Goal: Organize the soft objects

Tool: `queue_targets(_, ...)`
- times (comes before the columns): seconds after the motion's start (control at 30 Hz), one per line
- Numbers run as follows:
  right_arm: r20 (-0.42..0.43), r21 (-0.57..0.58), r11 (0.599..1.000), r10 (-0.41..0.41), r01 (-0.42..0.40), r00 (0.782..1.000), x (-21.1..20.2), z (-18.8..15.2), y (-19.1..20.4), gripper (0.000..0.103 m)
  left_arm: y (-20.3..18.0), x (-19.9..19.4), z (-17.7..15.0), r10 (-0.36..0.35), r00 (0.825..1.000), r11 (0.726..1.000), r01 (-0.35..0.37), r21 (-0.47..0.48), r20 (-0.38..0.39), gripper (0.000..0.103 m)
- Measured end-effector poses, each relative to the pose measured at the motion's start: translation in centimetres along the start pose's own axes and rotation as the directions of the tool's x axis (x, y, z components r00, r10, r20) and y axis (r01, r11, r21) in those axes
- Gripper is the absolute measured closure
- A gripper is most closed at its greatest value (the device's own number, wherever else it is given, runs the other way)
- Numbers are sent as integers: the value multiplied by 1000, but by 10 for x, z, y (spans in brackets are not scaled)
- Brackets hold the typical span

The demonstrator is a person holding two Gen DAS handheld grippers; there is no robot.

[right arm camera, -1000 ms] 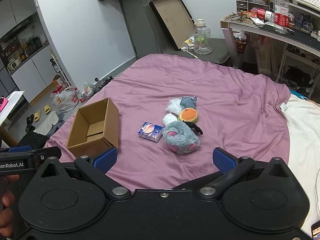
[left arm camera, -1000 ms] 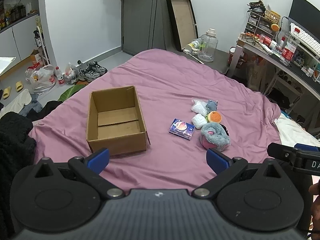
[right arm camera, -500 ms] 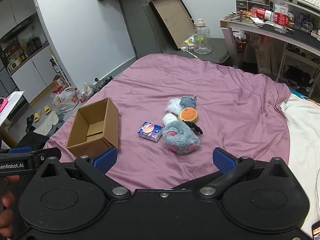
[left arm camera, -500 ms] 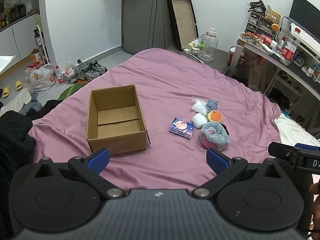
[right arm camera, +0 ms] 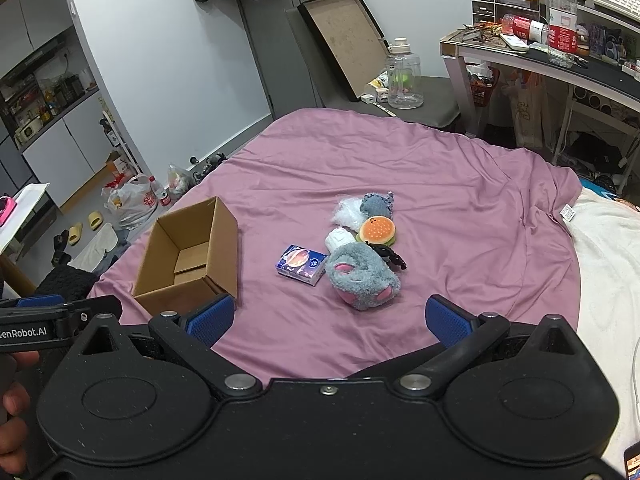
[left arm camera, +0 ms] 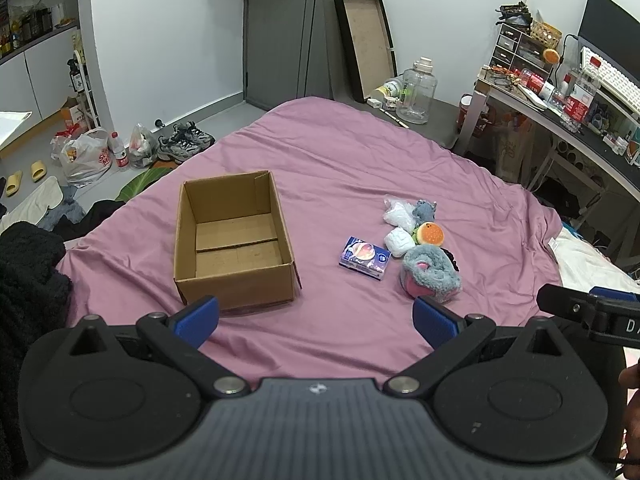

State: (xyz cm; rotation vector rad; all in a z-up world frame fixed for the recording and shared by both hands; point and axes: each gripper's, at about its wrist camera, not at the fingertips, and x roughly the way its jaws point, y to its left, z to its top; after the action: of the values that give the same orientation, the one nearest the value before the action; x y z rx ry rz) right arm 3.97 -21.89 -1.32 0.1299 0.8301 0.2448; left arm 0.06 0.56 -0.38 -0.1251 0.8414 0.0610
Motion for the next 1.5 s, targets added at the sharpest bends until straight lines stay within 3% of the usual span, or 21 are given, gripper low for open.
queue_targets(1.17,-2,-1,1000,19,-19,1000,6,-1,-2,0,-3,5,4,3,1000,1000,-3,0,6,1)
queue_targets(1.5,-1,78,997,16,-16,1000,33,3,-24,0,-6,34,16,-23,1000,999,23,-40,8,1)
